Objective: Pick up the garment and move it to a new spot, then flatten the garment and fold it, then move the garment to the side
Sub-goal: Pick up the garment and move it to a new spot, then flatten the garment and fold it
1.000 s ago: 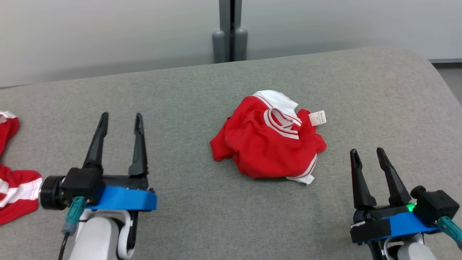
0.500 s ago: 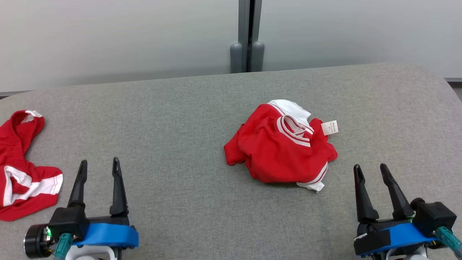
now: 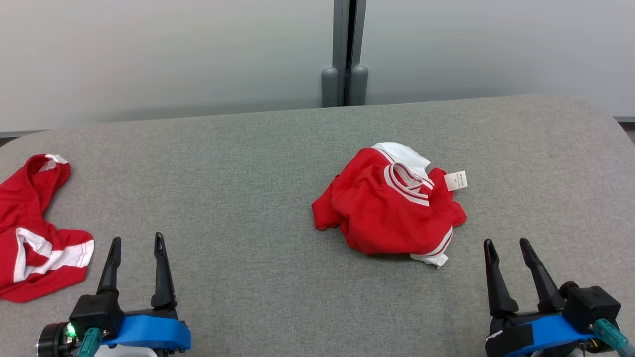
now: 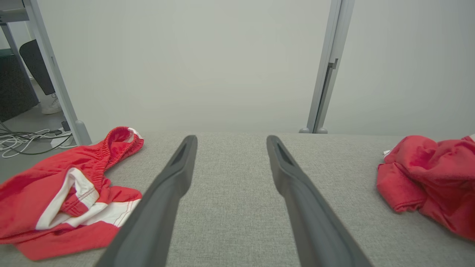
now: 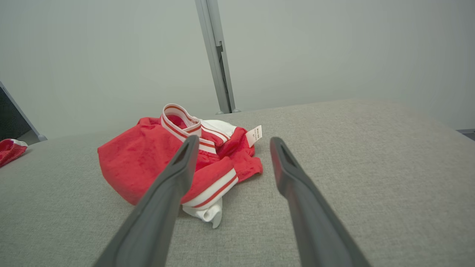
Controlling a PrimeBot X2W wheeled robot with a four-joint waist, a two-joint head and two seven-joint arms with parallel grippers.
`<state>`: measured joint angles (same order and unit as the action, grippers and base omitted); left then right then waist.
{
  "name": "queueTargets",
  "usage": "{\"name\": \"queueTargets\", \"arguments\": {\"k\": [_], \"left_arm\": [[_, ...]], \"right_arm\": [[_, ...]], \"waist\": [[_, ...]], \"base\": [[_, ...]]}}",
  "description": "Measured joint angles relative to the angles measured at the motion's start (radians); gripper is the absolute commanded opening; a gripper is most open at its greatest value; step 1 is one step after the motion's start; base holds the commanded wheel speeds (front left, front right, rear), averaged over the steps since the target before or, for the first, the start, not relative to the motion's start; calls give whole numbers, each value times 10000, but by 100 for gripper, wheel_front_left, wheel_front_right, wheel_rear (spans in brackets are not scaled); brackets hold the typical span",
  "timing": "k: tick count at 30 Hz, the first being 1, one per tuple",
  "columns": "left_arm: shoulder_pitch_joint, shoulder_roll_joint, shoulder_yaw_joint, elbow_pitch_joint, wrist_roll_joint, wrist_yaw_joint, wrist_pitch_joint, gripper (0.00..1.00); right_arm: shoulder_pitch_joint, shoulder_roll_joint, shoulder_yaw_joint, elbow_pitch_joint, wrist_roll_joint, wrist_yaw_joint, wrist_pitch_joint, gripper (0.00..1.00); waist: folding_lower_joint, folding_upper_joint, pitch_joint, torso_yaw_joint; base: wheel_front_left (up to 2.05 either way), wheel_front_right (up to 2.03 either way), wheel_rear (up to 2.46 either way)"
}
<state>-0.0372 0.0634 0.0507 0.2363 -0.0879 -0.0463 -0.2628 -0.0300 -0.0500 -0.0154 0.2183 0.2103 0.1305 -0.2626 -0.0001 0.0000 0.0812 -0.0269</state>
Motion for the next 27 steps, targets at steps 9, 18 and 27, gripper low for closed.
{"name": "queueTargets", "arguments": {"k": [9,18,27], "left_arm": [[0,-69,63,42,92,-69,0,100],[22,-92,128,46,113,-79,0,100],[20,-111,144,36,182,-75,0,100]], "right_arm": [[4,0,65,42,-31,0,0,100],[3,0,115,82,-27,0,0,100],[-1,0,115,121,-29,0,0,100]], "waist": [[1,0,-50,18],[1,0,1,20],[1,0,50,21]], "base": [[0,0,0],[0,0,0],[0,0,0]]}}
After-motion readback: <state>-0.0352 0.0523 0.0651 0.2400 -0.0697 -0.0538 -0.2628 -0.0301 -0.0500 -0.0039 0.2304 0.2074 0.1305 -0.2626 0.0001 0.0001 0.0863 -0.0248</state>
